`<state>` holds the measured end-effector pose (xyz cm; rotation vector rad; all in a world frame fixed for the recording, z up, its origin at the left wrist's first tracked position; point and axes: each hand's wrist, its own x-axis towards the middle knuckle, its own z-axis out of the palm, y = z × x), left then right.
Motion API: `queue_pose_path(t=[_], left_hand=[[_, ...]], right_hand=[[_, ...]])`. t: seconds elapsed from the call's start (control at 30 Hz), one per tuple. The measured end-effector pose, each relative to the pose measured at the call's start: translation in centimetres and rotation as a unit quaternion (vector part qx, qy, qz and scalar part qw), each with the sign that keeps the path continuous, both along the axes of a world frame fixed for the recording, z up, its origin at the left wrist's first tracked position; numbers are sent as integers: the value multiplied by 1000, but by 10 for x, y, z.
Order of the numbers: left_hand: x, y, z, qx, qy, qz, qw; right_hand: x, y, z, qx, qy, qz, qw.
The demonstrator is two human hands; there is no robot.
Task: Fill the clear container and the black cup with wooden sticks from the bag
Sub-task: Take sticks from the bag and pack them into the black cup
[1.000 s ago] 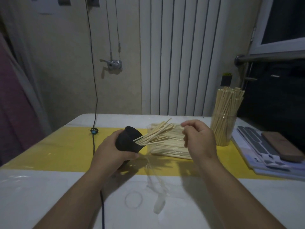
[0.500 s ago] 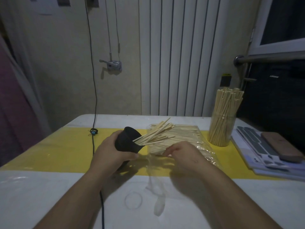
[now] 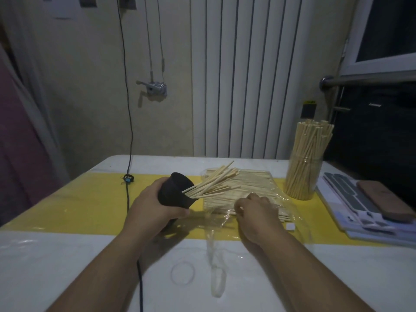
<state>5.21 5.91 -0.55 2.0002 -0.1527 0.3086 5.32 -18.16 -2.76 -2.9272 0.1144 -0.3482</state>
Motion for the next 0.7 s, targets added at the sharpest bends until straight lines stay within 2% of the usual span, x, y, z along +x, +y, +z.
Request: queue_pose_path(t=[0.2, 0.33, 0.7], left_hand=[[0, 0, 0, -2, -2, -2, 1000], [1, 0, -2, -1, -5, 3, 1000], [-1, -1, 0, 11, -7, 13, 1000]], right_hand=[[7, 1, -3, 41, -28, 3, 999], [8, 0, -5, 32, -21, 7, 999], [3, 2, -1, 95, 13, 24, 995]])
